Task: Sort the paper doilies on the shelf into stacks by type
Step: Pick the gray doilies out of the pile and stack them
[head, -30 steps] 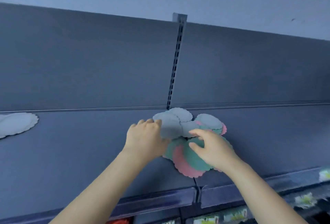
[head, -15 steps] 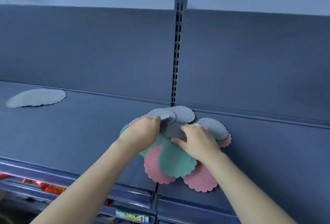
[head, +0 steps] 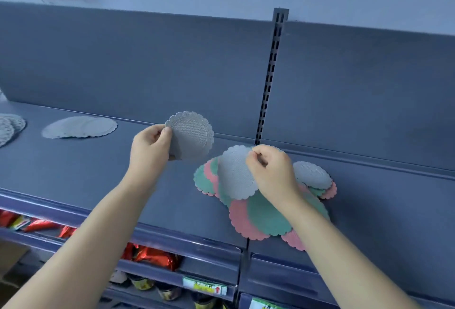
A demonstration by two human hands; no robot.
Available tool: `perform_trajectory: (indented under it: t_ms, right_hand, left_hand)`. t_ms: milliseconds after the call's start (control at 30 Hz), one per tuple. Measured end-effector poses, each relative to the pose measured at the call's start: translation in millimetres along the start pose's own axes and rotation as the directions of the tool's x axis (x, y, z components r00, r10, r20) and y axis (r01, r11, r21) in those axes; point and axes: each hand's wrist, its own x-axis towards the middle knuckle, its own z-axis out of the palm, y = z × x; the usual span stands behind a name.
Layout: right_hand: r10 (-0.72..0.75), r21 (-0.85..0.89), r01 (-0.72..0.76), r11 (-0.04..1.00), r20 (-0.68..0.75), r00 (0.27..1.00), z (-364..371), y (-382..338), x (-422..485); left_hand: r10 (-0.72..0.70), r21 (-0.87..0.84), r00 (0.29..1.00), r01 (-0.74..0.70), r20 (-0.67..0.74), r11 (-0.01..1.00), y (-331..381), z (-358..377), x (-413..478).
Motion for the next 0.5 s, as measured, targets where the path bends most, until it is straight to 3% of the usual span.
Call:
perform_trajectory:
  t_ms: [100,200,333,500]
  right_hand:
    - [0.216,0.252,-0.22,0.942,0.045,0.975,43,-31,-1]
    - [0.379,0.518,-0.423,0.743,0.195,0.905,100,-65,-5]
    - [0.425,0.514,-0.501,0.697,0.266,0.865,184,-105,-8]
    - [0.445,0.462,-0.539,0.704,0.304,0.842,255,-131,-1]
  left_hand:
    - [-0.087,-0.108,0.996,0.088,0.019,0.99,0,-62,5]
    - [-0.178,-0.102,0.983,0.183,0.053,0.978,-17,-137,13]
    - [-0.26,-0.056,0.964,0.263,0.054,0.963,-41,-233,34]
    - [-0.352,-0.187,0.936,0.351,0.031,0.917,-62,-299,85]
